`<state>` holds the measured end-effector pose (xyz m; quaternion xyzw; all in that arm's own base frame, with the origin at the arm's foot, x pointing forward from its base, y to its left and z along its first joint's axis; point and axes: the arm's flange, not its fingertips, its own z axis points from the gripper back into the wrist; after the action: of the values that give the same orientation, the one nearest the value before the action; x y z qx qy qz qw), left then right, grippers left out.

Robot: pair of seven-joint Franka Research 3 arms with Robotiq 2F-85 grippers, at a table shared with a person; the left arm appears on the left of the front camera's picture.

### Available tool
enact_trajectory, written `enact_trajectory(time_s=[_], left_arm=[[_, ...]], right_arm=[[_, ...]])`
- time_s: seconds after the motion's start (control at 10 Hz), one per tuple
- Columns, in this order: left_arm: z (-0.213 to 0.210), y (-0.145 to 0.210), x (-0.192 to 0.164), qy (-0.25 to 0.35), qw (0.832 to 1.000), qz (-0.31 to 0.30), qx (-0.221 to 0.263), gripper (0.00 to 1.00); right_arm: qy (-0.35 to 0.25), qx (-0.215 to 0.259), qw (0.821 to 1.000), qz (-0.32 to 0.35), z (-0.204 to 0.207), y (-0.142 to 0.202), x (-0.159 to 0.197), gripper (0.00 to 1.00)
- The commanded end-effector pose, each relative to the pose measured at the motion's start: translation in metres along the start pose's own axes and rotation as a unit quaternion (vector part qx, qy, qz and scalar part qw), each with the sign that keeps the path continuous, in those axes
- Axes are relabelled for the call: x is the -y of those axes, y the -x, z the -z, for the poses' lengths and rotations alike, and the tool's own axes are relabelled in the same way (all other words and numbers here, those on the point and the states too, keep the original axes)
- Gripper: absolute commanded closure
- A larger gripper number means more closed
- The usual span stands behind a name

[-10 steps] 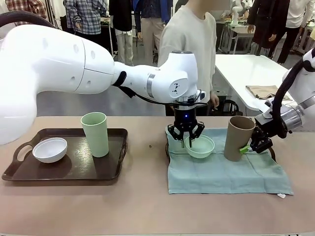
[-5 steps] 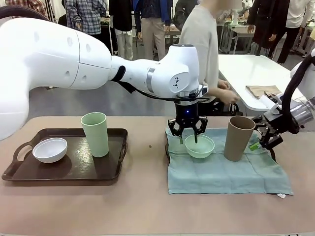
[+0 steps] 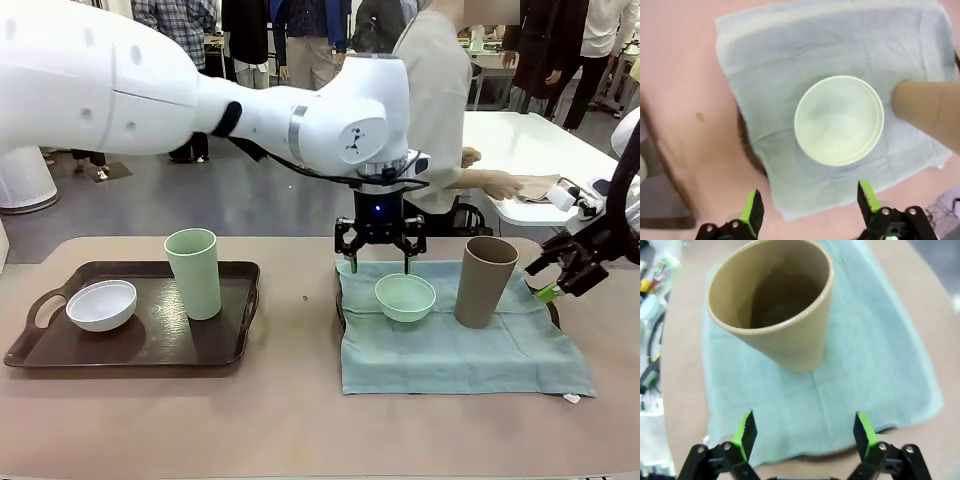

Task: Set up a tray with a mat and arrange the tableware.
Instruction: Place the Picnic Bowl and Reusable plastic cup back onto the Handle tray in front of the human's position.

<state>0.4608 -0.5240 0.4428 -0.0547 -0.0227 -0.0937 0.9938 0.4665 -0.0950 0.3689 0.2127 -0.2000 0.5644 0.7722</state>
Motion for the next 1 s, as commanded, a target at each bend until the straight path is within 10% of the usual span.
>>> enact_trajectory(time_s=[0.0,0.3,0.9], left_arm=[[-0.034,0.027,-0.02,-0.023,0.999,0.022,0.033,0.02],[-0.074,0.048,-0.035,-0.05,0.995,0.013,0.084,0.02],[-0.129,0.072,-0.065,-0.088,0.986,-0.038,0.136,0.02]], right_arm=[[0.051,-0.114,0.988,0.088,-0.017,-0.038,-0.049,0.0],[0.161,-0.192,0.95,0.189,-0.037,-0.087,-0.091,0.0],[0.294,-0.189,0.87,0.348,-0.08,-0.179,-0.121,0.0]])
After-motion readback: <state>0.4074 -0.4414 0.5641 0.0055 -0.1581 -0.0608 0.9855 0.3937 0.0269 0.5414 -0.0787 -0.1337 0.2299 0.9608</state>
